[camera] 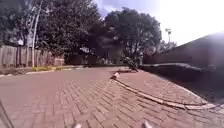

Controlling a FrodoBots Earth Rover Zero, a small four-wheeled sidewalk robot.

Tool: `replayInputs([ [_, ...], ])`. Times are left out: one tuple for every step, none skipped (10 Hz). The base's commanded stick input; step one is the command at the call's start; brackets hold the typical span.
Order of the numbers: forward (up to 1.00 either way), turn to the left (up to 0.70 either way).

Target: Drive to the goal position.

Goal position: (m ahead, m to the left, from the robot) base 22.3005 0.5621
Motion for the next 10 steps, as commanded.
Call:
replayInputs([
  [0.7, 0.35],
  [0.7, 0.35],
  [0.7, 0.11],
  [0.7, 0.0],
  [0.7, 0.0],
  [0.7, 0.0],
  [0.7, 0.0],
  [0.7, 0.0],
  [0.7, 0.0],
  [0.7, 0.0],
])
